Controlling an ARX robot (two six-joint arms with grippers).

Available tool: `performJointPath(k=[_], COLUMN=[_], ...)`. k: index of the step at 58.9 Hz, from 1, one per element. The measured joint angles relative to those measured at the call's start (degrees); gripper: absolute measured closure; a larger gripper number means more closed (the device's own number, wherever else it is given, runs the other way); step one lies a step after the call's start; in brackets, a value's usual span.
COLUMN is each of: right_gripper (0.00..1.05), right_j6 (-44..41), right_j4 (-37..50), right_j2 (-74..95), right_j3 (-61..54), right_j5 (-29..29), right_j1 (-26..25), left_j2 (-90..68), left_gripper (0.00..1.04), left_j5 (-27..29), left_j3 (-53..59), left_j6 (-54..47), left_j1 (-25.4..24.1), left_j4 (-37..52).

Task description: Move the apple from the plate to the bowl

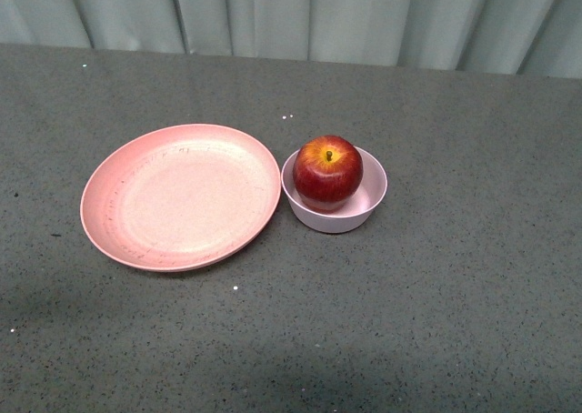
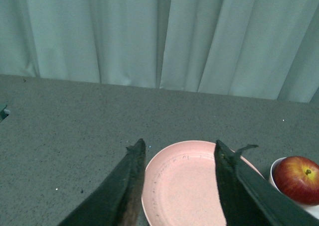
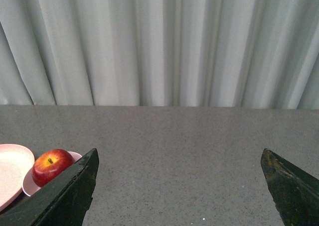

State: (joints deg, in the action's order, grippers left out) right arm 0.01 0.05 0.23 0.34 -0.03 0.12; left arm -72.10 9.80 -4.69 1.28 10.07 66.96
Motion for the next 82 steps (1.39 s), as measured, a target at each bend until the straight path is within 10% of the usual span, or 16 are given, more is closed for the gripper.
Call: performJointPath(k=[14,82], right_gripper=[0.09,0.09], right_j6=[0.00,0.00], right_j4=[-0.02,-0.02], right_j2=[0.02,0.00], right_j3=[0.00,0.00], right_j5=[-0.02,-0.02], right_j1=[0.00,0.00], left_j2=[16.24,57.59], left_gripper=[1.01,1.01], left_j5=[-2.97,-9.66], left_j3=[1.73,3.56], left_j6=[-0.42,-0.85], left_j1=[-3.23,-9.92], left_j4=[-15.26,-52.22])
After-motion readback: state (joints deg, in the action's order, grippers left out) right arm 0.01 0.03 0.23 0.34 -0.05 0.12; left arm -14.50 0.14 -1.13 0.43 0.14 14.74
